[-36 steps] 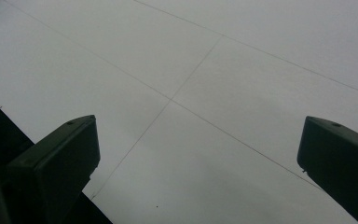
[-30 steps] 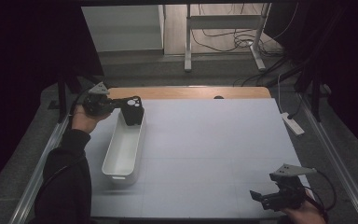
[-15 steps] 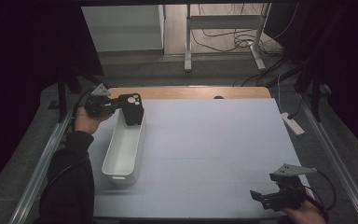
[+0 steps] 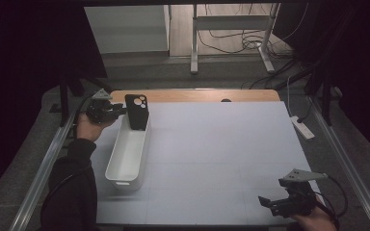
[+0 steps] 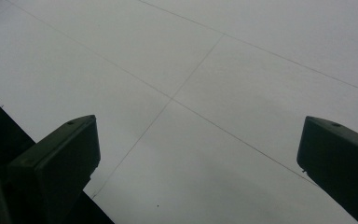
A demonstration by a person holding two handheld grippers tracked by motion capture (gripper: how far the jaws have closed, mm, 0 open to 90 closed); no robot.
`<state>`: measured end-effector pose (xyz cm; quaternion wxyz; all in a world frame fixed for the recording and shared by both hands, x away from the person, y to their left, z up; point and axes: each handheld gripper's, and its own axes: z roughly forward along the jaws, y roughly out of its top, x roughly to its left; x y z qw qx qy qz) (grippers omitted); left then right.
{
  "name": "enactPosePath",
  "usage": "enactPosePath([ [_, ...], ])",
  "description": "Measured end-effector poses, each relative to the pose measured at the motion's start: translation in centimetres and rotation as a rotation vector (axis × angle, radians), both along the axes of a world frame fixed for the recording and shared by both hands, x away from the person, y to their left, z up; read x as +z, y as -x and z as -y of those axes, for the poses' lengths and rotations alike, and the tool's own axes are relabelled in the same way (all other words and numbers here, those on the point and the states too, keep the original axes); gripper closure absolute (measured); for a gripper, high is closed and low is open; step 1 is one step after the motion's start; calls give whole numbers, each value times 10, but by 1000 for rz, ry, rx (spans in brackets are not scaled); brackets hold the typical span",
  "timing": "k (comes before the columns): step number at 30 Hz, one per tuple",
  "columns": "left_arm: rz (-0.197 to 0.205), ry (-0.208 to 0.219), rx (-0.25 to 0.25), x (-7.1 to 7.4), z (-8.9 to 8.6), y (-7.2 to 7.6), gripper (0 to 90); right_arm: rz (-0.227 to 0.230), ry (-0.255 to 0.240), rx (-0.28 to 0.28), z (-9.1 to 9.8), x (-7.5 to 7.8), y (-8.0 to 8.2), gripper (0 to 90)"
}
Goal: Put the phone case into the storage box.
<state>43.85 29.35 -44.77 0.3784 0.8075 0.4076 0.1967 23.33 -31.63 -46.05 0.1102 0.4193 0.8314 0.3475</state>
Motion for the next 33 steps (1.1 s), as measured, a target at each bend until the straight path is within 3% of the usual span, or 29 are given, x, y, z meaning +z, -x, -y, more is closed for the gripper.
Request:
enactPosePath([
  [14, -92, 112, 19, -2, -2, 11, 531, 6, -1, -7, 0, 0, 0, 0],
  [27, -123, 150, 29, -1, 1, 20, 386, 8, 1, -9, 0, 0, 0, 0],
  [33, -126, 150, 17, 0, 6, 27, 312, 8, 7, -15, 0, 0, 0, 0],
])
